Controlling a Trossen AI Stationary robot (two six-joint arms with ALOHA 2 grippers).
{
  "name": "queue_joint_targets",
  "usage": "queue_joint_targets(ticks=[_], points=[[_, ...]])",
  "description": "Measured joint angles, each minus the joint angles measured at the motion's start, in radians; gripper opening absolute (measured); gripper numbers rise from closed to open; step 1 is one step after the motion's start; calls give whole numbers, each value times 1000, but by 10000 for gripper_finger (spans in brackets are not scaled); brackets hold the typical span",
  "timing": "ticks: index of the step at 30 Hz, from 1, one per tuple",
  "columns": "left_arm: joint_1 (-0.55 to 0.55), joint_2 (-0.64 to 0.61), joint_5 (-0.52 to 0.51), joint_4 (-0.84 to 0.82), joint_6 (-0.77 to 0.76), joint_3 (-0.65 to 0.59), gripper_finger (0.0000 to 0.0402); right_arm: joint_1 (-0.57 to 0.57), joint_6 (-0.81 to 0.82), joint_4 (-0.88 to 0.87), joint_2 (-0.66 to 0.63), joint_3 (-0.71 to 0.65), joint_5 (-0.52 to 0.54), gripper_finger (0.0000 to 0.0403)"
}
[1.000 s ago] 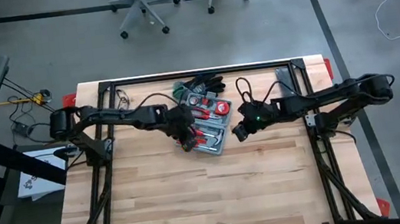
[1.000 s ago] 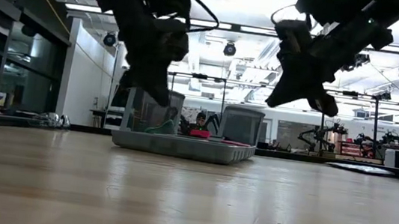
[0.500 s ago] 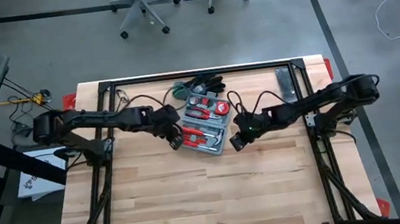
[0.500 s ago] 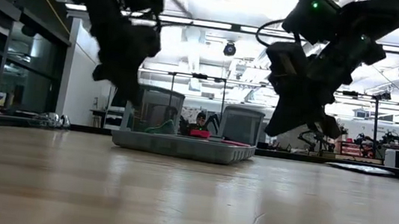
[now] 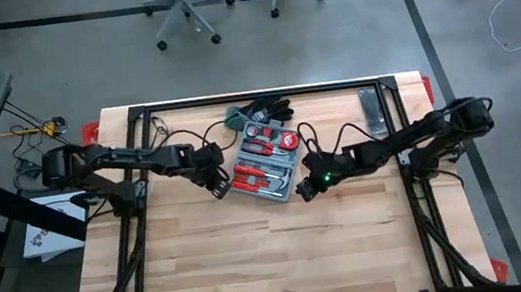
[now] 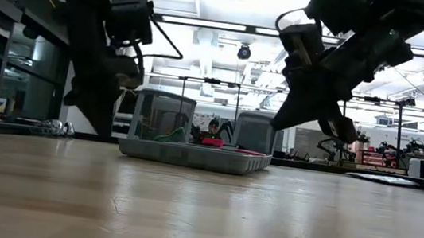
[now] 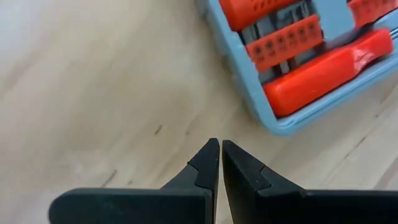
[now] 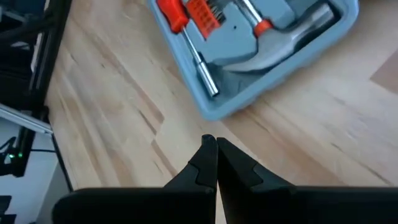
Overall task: Prefit tool cases
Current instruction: Remove the pliers from the gray tool case
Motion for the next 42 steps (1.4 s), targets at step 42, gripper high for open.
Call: queue_joint_targets(ticks=[42], points=[[-311, 253, 155, 676, -414, -50, 14, -6, -49, -43, -1, 0, 60, 0]])
